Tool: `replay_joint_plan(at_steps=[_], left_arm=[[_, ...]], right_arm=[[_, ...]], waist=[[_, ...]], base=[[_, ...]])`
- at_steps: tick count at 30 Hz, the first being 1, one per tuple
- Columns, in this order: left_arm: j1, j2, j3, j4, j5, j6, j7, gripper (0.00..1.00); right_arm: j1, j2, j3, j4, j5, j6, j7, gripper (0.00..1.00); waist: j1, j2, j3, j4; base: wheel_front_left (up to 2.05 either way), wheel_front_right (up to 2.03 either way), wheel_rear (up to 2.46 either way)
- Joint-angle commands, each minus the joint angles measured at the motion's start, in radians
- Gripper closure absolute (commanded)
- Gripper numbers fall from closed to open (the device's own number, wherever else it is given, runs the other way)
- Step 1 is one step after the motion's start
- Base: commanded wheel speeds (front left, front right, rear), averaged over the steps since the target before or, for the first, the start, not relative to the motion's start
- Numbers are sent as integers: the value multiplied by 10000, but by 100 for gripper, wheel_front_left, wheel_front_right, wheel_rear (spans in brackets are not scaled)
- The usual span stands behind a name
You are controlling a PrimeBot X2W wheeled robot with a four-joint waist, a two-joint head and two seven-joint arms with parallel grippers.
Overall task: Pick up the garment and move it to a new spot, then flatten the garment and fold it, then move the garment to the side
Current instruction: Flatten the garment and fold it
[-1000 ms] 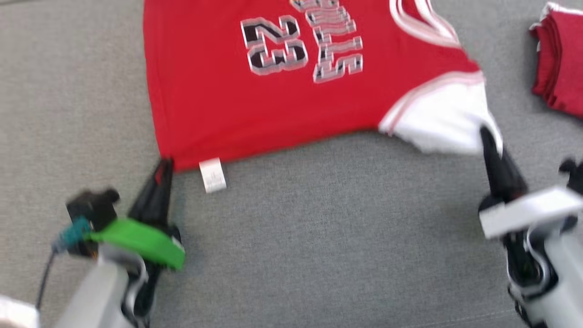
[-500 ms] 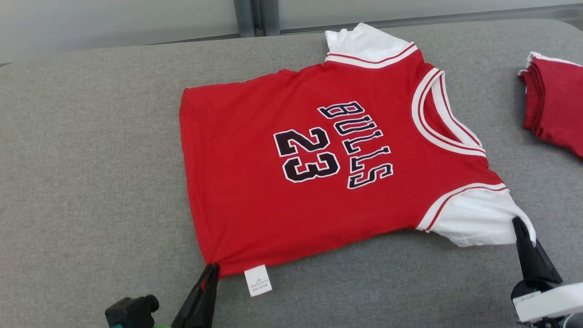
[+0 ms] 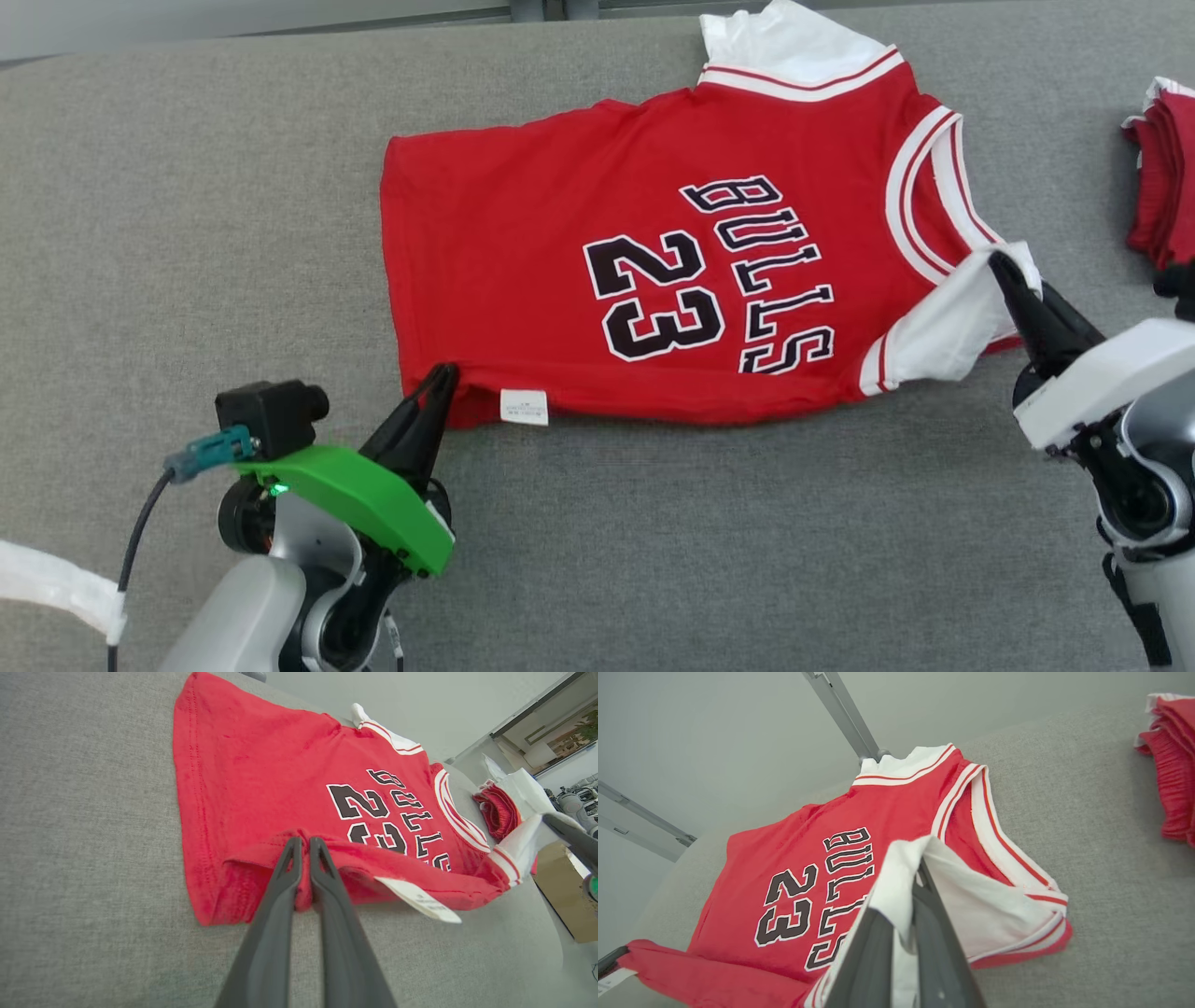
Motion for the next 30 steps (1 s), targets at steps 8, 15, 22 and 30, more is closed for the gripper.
replay_joint_plan(at_steps=[8, 15, 22, 30], left_arm=[[-1753, -524, 4, 1563, -135, 140, 477, 80], [-1905, -472, -174, 2130, 91, 48, 425, 0], [-745, -18, 42, 810, 76, 371, 80, 0], [-481, -21, -427, 655, 235, 605, 580, 0]], right_arm=[[-1918, -107, -130, 948, -1056, -3, 691, 78], [-2135, -436, 276, 1024, -1271, -2, 166, 0], [-735, -1657, 293, 225, -2033, -3, -172, 0], [-101, -2186, 182, 561, -2665, -5, 684, 0]], waist=[[1, 0, 1046, 380], [1, 0, 1196, 390], [1, 0, 1146, 267], [1, 0, 1528, 321]], base=[[0, 0, 0], [0, 0, 0], [0, 0, 0], [0, 0, 0]])
